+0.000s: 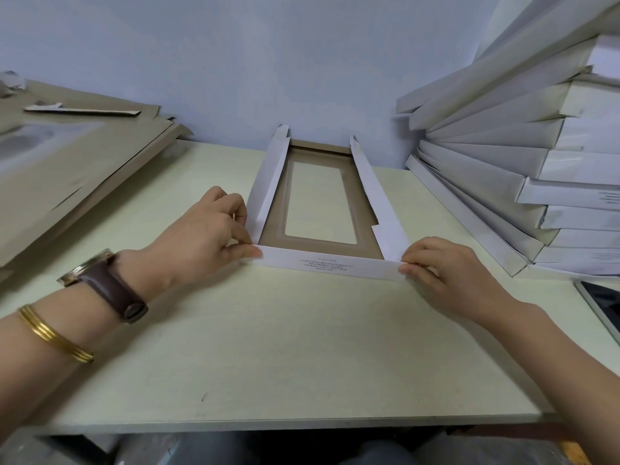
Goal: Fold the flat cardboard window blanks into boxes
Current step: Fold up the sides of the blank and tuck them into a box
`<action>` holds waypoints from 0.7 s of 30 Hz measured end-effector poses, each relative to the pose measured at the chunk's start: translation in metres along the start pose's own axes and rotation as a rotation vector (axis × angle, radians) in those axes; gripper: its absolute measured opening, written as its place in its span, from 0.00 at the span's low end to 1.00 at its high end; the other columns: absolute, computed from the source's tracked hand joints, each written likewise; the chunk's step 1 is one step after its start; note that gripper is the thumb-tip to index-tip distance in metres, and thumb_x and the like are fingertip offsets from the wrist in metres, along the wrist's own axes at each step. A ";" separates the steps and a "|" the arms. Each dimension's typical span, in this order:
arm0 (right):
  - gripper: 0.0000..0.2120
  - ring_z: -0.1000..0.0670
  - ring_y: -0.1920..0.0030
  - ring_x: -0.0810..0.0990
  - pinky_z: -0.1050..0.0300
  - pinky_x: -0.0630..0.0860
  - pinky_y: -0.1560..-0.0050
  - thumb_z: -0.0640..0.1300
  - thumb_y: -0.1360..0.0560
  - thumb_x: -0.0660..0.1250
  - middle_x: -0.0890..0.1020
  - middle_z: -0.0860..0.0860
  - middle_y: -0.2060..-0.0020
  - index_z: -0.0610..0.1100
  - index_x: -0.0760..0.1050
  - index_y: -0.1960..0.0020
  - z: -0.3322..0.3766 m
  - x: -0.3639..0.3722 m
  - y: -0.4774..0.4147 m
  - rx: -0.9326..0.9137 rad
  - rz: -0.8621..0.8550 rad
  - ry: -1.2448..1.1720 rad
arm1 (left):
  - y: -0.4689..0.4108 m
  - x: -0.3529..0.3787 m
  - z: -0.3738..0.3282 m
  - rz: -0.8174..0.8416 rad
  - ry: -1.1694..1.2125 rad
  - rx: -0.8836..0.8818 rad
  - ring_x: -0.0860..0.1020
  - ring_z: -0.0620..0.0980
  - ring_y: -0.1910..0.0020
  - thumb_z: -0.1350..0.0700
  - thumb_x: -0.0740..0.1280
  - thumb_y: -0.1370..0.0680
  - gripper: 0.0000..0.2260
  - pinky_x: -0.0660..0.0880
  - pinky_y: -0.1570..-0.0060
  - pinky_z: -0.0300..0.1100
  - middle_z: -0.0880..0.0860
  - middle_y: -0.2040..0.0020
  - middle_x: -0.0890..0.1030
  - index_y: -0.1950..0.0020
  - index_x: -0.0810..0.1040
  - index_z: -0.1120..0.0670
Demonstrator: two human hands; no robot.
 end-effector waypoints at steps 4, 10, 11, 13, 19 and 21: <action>0.05 0.48 0.59 0.77 0.52 0.74 0.58 0.40 0.25 0.70 0.80 0.52 0.62 0.42 0.82 0.60 0.003 -0.001 -0.004 0.031 0.036 0.004 | 0.000 0.005 0.002 -0.004 -0.002 -0.011 0.63 0.48 0.54 0.48 0.72 0.26 0.08 0.64 0.56 0.40 0.46 0.58 0.68 0.61 0.85 0.51; 0.20 0.45 0.65 0.74 0.55 0.69 0.61 0.46 0.22 0.62 0.77 0.40 0.65 0.32 0.72 0.66 -0.008 0.003 -0.020 0.260 0.122 -0.125 | 0.000 0.013 0.004 0.033 0.102 -0.073 0.66 0.47 0.56 0.50 0.70 0.24 0.09 0.63 0.57 0.38 0.40 0.58 0.69 0.64 0.81 0.50; 0.20 0.45 0.66 0.72 0.56 0.67 0.64 0.45 0.22 0.62 0.78 0.38 0.64 0.30 0.73 0.64 -0.010 0.005 -0.025 0.302 0.147 -0.125 | 0.000 0.013 0.003 0.042 0.116 -0.077 0.67 0.46 0.58 0.51 0.70 0.24 0.10 0.64 0.58 0.38 0.40 0.58 0.70 0.66 0.78 0.48; 0.14 0.48 0.67 0.70 0.59 0.64 0.68 0.41 0.24 0.62 0.79 0.39 0.66 0.31 0.76 0.62 -0.011 0.009 -0.035 0.358 0.213 -0.084 | 0.000 0.015 0.000 0.071 0.135 -0.091 0.71 0.43 0.62 0.51 0.68 0.23 0.13 0.64 0.61 0.38 0.43 0.58 0.73 0.67 0.72 0.46; 0.07 0.43 0.59 0.78 0.57 0.70 0.65 0.42 0.27 0.66 0.78 0.46 0.61 0.44 0.73 0.63 -0.023 0.024 -0.058 0.506 0.380 0.090 | -0.003 0.020 -0.015 0.101 0.072 -0.100 0.73 0.50 0.65 0.50 0.66 0.22 0.15 0.71 0.61 0.45 0.49 0.61 0.75 0.64 0.77 0.57; 0.09 0.44 0.61 0.76 0.58 0.70 0.65 0.46 0.28 0.70 0.76 0.47 0.62 0.44 0.71 0.62 -0.028 0.027 -0.062 0.556 0.390 0.138 | -0.002 0.021 -0.022 0.085 0.060 -0.081 0.73 0.51 0.65 0.50 0.65 0.22 0.15 0.72 0.61 0.47 0.49 0.62 0.74 0.64 0.78 0.58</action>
Point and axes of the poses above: each hand's wrist, its own y-axis away from the middle knuckle, its own x-axis out of the palm, z = x × y, the point moved 7 cm from there along -y, towards the middle knuckle
